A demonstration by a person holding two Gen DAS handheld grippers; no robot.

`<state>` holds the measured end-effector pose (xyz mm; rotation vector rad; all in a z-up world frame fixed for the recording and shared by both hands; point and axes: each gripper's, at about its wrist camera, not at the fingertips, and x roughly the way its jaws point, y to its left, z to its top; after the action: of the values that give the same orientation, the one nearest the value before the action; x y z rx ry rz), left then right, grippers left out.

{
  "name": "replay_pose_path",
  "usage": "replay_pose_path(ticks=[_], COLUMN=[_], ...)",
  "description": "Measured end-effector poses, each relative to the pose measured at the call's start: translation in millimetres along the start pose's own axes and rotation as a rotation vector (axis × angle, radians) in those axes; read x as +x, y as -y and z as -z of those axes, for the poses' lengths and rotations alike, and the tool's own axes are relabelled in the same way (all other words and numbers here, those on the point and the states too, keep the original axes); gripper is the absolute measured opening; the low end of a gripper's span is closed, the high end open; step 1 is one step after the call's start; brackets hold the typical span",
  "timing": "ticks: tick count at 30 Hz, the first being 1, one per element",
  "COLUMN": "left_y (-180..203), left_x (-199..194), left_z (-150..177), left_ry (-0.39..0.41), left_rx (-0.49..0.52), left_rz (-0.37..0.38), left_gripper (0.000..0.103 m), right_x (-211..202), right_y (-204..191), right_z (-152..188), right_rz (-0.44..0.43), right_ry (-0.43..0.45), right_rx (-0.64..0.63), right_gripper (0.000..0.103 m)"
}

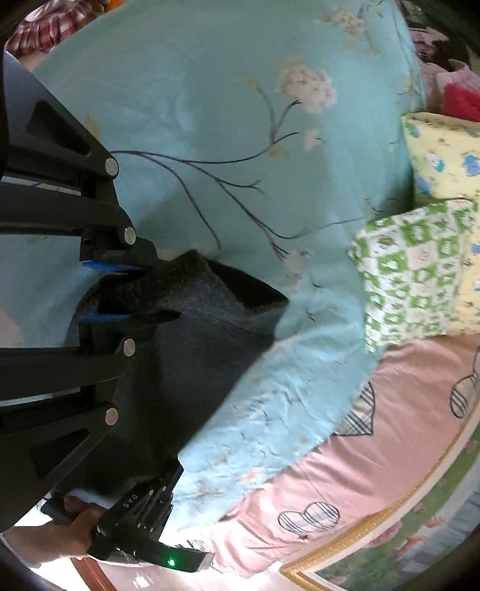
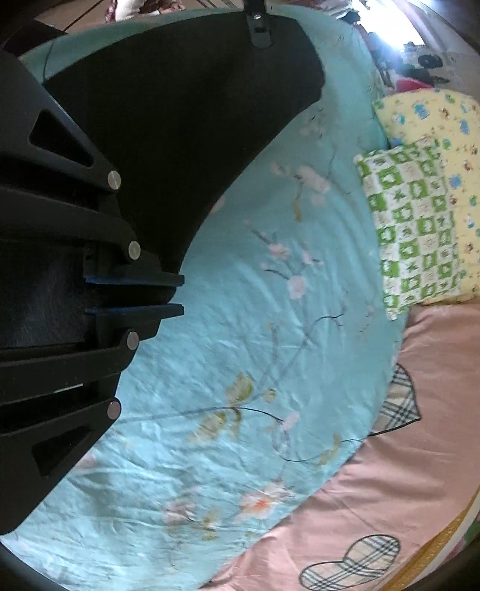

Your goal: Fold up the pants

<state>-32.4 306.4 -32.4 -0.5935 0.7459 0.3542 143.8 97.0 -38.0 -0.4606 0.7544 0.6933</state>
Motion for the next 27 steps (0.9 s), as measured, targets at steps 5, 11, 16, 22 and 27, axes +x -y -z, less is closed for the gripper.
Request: replay_pose_path(ticks=[5, 11, 16, 22, 27], left_y=[-7, -7, 12, 55, 93], left_x=[-10, -45, -69, -67, -57], left_z=[3, -1, -3, 4, 13], left_ry=[0.01, 0.074, 0.111, 0.082, 0.045], left_rx=[-0.031, -0.054, -0.021, 0.057, 0.115], left_rz=[-0.031, -0.089, -0.067, -0.004, 0.05], left_gripper=[0.037, 0.046, 0.055, 0.057, 0.061], right_x=[-4, -54, -94, -124, -148], right_y=[3, 16, 28, 47, 57], right_z=[5, 18, 46, 90, 121], right_rz=[-0.005, -0.06, -0.07, -0.062, -0.036], right_ry=[0.012, 0.095, 0.138, 0.124, 0.127], right_rx=[0.057, 0.176, 0.262, 0.384, 0.44], right_gripper=[0.024, 0.046, 0.048, 0.05, 0.051])
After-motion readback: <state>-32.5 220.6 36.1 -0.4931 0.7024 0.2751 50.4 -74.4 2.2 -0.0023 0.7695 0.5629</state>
